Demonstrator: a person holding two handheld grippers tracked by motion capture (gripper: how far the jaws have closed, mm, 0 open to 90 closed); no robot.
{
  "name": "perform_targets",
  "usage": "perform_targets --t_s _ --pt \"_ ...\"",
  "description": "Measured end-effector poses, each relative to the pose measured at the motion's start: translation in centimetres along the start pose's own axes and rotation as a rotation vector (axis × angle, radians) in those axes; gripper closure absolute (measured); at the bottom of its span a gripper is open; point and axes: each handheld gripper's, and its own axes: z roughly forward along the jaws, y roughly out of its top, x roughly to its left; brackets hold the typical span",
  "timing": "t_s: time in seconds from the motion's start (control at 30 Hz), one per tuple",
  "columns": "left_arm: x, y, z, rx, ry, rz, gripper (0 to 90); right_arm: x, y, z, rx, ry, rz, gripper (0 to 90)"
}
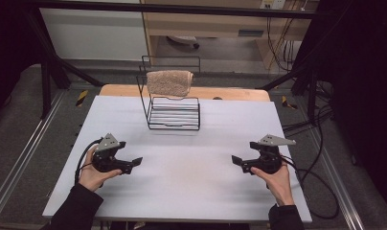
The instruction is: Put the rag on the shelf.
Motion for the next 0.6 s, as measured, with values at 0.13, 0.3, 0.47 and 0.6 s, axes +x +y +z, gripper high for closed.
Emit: perform_targets --t_s 0.13,0.3,0.47,0.6 --pt "0.2 -0.9 -0.2 -0.002 -0.006 -0.006 7.7 -0.5 -1.9 -0.1 0.026 -0.003 0.016 1.4" --pt "0.1 -2.0 -0.3 0.002 -0.019 0.013 7.7 -1.0 -3.8 -0.3 0.047 -0.001 0.023 0.9" --pt "0.1 -2.9 -0.4 0.007 -0.018 0.016 7.7 -1.3 -5.2 -0.8 0.049 -0.001 0.041 1.2" --pt "0.1 -3.3 -0.4 0.006 -0.022 0.012 7.7 -1.5 -5.6 -0.8 0.068 -0.005 0.031 0.9"
